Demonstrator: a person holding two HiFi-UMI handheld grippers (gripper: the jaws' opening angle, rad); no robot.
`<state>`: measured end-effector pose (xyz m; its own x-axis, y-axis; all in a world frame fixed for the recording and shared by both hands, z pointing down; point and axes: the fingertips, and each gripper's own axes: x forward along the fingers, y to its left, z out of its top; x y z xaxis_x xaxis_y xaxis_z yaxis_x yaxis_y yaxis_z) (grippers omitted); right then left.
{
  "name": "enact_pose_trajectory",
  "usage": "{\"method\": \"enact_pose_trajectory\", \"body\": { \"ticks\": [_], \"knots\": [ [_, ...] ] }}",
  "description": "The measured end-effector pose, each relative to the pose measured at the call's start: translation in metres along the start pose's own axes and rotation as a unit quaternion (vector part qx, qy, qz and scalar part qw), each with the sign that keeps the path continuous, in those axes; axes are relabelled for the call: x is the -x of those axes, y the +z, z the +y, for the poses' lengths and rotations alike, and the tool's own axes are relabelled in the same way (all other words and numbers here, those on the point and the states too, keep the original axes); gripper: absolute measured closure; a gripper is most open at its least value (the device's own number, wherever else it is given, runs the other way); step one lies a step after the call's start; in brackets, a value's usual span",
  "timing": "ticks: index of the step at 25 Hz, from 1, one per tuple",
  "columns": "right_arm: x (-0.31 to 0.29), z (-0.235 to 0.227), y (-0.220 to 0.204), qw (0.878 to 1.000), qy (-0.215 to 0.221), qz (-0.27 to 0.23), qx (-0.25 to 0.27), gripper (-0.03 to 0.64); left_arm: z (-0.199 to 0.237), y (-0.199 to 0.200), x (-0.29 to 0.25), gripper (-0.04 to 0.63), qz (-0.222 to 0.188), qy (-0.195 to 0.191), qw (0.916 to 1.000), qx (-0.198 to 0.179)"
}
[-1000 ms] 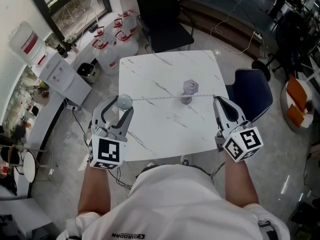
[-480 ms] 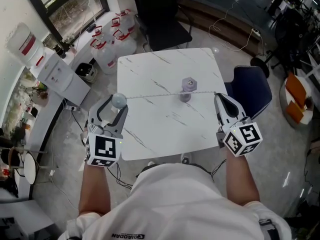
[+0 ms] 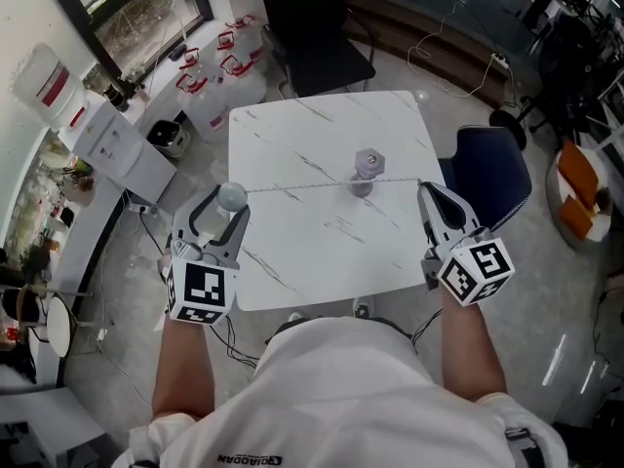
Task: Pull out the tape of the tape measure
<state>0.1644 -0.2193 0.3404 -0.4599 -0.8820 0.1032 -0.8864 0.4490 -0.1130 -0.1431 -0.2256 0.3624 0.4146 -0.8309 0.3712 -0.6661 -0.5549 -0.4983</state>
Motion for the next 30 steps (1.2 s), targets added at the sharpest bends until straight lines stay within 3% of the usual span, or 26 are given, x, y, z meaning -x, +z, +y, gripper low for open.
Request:
{"method": "enact_pose_trajectory", "body": {
  "ticks": [16,30],
  "knots": [
    [-0.012,0.01,-0.028,0.999,0.021,0.031,-0.016,0.608,-0.028,-0.027,-0.023,0.373,0.028,-0.032,0.9989,0.017],
    [-0.038,-0.019,-0.111,0.993,-0.001,0.119,-0.026,0.607,-0.071,-0.084,-0.066,0.371,0.079,-0.081,0.9913,0.067]
  ]
}}
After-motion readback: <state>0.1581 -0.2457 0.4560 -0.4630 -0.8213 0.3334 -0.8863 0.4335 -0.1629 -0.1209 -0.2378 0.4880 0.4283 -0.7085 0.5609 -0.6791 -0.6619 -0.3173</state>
